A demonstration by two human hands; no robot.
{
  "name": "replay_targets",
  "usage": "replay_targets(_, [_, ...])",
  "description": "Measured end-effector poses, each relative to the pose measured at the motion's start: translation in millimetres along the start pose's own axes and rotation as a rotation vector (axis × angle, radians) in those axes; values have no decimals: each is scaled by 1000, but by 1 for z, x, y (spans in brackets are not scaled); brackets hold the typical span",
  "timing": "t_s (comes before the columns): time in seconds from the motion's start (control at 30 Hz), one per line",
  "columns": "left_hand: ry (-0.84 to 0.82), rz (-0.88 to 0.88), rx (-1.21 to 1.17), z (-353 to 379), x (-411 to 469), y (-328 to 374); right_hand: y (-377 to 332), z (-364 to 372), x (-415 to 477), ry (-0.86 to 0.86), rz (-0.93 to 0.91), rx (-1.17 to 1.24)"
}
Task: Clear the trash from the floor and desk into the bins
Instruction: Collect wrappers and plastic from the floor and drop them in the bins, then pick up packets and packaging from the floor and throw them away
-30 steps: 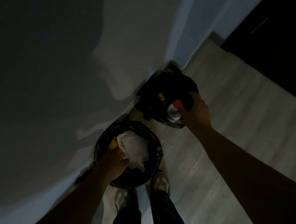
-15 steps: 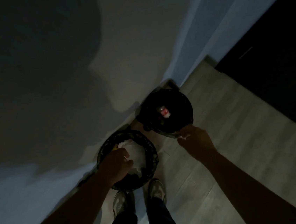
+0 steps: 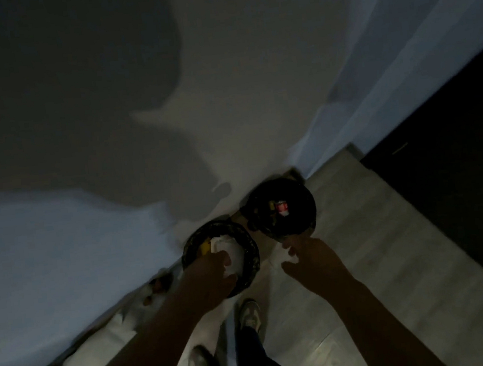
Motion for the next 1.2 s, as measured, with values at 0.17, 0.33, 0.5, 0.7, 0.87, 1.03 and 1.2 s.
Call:
replay_targets(0.17, [39, -58, -86, -17, -62, -22, -65, -8, -33, -50, -176, 0])
replay_targets(0.33, [155, -201, -165, -25, -136, -67, -140, 21, -55, -130, -342, -203])
replay_targets(0.5, [310, -371, -267, -13, -231, -127, -214, 78, -92, -293, -464, -442])
replay_targets(0.7, [408, -534, -445, 42, -363, -186, -293, 159, -178, -376, -642, -575])
replay_targets(0.87, [505, -662, -645, 105, -484, -228, -341, 245, -268, -430, -793, -669])
replay_targets(1.03, [651, -820, -784, 167, -606, -259, -385, 334, -368, -523, -1007, -769])
replay_targets(1.2, [778, -987, -930, 228, -705, -277, -424, 419, -460, -621, -1243, -887])
Point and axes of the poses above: each hand's wrist, its own x-axis towards the middle knuckle, its own z-axis out of the palm, y = z × x, the point moved 4 cm from there along x, towards the middle knuckle, and after that the axes turned 5 degrees about -y, right-handed, at the moved point
